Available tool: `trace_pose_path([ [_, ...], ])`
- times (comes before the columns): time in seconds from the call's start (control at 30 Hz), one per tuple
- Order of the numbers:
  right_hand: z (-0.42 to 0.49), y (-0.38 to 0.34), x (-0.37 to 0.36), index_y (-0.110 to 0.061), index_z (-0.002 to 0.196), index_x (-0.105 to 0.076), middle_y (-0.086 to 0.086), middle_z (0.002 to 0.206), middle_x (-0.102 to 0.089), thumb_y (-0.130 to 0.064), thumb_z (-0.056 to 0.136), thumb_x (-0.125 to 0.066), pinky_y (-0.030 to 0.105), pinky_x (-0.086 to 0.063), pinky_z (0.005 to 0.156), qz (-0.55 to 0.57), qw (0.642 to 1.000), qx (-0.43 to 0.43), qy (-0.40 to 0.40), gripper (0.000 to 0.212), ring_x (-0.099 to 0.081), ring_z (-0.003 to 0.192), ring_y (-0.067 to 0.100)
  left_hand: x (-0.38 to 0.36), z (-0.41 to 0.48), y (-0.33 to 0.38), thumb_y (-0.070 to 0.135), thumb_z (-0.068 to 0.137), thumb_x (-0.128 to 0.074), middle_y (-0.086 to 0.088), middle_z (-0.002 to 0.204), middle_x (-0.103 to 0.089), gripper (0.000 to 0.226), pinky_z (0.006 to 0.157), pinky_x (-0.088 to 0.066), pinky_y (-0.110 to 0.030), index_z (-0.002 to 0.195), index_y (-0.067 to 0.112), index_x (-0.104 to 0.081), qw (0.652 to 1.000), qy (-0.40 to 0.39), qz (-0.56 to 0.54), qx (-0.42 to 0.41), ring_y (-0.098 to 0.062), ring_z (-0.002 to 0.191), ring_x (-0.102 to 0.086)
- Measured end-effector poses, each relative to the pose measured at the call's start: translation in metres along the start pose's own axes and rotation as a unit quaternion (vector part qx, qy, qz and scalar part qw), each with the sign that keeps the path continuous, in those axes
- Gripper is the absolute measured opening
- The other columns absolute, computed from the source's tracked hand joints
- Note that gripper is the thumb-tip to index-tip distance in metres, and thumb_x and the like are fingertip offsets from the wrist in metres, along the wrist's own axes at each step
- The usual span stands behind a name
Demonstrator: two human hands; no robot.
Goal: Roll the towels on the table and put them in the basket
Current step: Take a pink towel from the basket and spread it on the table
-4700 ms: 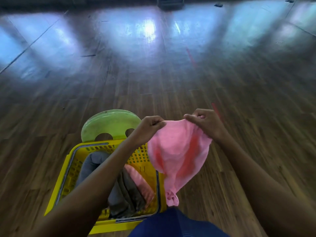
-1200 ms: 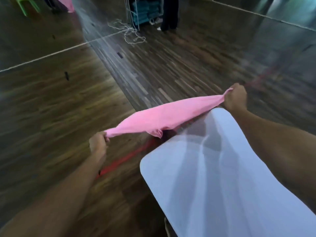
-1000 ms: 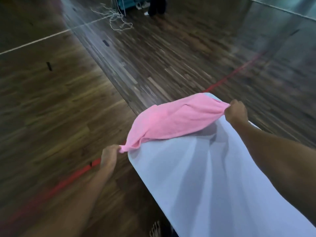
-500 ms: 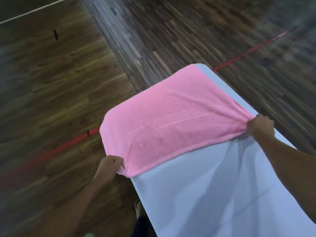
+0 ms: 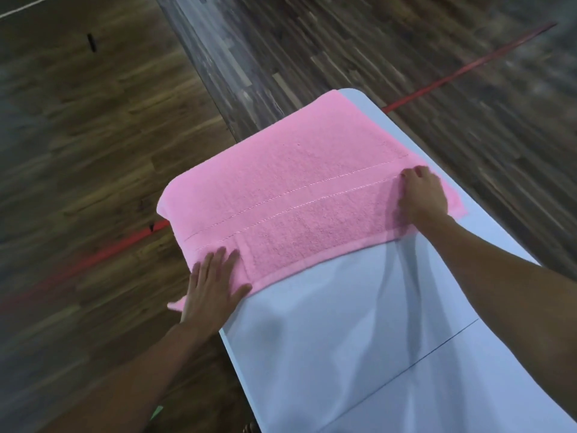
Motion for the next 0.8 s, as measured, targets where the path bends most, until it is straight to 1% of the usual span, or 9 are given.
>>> trace_pose_path([
  [0.03, -0.001, -0.005, -0.006, -0.004, 0.133, -0.046, 0.02, 0.137, -0.045, -0.008, 0.09, -0.053, 0.052, -0.04, 0.105, 0.043, 0.999, -0.014, -0.004, 0.044, -0.044, 0.123, 0.039, -0.009, 0.003, 0.006, 0.071, 0.09, -0.008, -0.009, 0.162, 0.006, 0.081, 0.119, -0.004, -0.052, 0.155, 0.024, -0.001, 1.0, -0.018, -0.001, -0.012, -0.031, 0.149, 0.005],
  [0.07, -0.002, -0.007, -0.013, -0.004, 0.136, -0.042, 0.02, 0.143, -0.039, -0.017, 0.095, -0.047, 0.054, -0.035, 0.109, 0.077, 0.996, -0.037, -0.01, 0.043, -0.039, 0.13, 0.04, -0.017, 0.006, 0.012, 0.07, 0.089, 0.0, -0.006, 0.16, 0.019, 0.079, 0.119, 0.002, -0.053, 0.154, 0.026, 0.01, 0.999, -0.027, -0.008, -0.018, -0.028, 0.147, 0.017],
  [0.1, -0.004, -0.008, -0.023, -0.005, 0.142, -0.034, 0.02, 0.152, -0.029, -0.031, 0.099, -0.039, 0.055, -0.024, 0.114, 0.093, 0.994, -0.053, -0.022, 0.05, -0.028, 0.139, 0.04, -0.022, 0.009, 0.016, 0.069, 0.089, 0.004, -0.004, 0.158, 0.026, 0.077, 0.119, 0.006, -0.052, 0.152, 0.027, 0.015, 0.999, -0.024, -0.021, -0.012, -0.026, 0.145, 0.023],
  [0.17, -0.006, -0.01, -0.042, -0.012, 0.153, -0.01, 0.017, 0.161, 0.0, -0.059, 0.098, -0.023, 0.05, 0.001, 0.117, 0.066, 0.996, -0.052, -0.043, 0.074, 0.001, 0.149, 0.034, -0.027, 0.013, 0.021, 0.069, 0.089, 0.003, -0.001, 0.156, 0.03, 0.075, 0.117, 0.011, -0.051, 0.151, 0.029, 0.018, 0.998, -0.008, -0.053, 0.02, -0.025, 0.144, 0.027],
  [0.23, -0.007, -0.004, -0.05, -0.018, 0.154, 0.005, 0.012, 0.161, 0.013, -0.072, 0.092, -0.012, 0.046, 0.01, 0.116, 0.036, 0.998, -0.038, -0.034, 0.084, 0.013, 0.148, 0.028, -0.028, 0.016, 0.026, 0.068, 0.089, 0.0, 0.0, 0.157, 0.029, 0.075, 0.116, 0.013, -0.05, 0.151, 0.03, 0.017, 0.997, 0.014, -0.066, 0.043, -0.024, 0.144, 0.027],
  [0.37, -0.019, 0.009, -0.055, -0.023, 0.155, 0.005, 0.006, 0.162, 0.012, -0.074, 0.09, -0.007, 0.047, 0.009, 0.118, 0.019, 0.999, -0.02, -0.022, 0.083, 0.012, 0.149, 0.024, -0.031, 0.006, 0.035, 0.07, 0.087, 0.001, 0.0, 0.157, 0.027, 0.077, 0.116, 0.014, -0.048, 0.152, 0.029, 0.016, 0.995, 0.041, -0.075, 0.059, -0.023, 0.144, 0.026],
  [0.5, -0.049, 0.037, -0.051, -0.026, 0.155, 0.001, 0.003, 0.163, 0.009, -0.075, 0.09, -0.007, 0.047, 0.007, 0.119, 0.022, 1.0, -0.018, -0.011, 0.082, 0.01, 0.149, 0.021, -0.043, -0.022, 0.072, 0.07, 0.086, 0.004, -0.001, 0.157, 0.028, 0.078, 0.116, 0.015, -0.048, 0.151, 0.029, 0.017, 0.993, 0.044, -0.088, 0.063, -0.024, 0.143, 0.028],
  [0.67, -0.118, 0.103, -0.043, -0.029, 0.155, -0.002, 0.001, 0.163, 0.007, -0.078, 0.087, -0.006, 0.047, 0.006, 0.12, 0.015, 0.999, -0.029, -0.008, 0.083, 0.008, 0.149, 0.02, -0.072, -0.094, 0.131, 0.07, 0.085, 0.008, 0.0, 0.153, 0.036, 0.075, 0.115, 0.018, -0.049, 0.147, 0.032, 0.026, 0.994, 0.016, -0.093, 0.053, -0.022, 0.14, 0.036],
  [0.8, -0.2, 0.168, -0.04, -0.03, 0.155, -0.005, 0.001, 0.163, 0.004, -0.078, 0.087, -0.007, 0.045, 0.004, 0.12, 0.025, 0.999, -0.044, 0.002, 0.083, 0.005, 0.15, 0.02, -0.1, -0.169, 0.183, 0.068, 0.088, 0.006, 0.0, 0.153, 0.037, 0.073, 0.115, 0.019, -0.048, 0.147, 0.031, 0.028, 0.996, 0.019, -0.079, 0.039, -0.023, 0.139, 0.036],
])
Point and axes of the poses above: each hand's wrist, its own z-axis towards the middle knuckle, its own x-axis out of the back of the hand, y = z × x, the point moved 8 cm from there along z, towards the middle knuckle
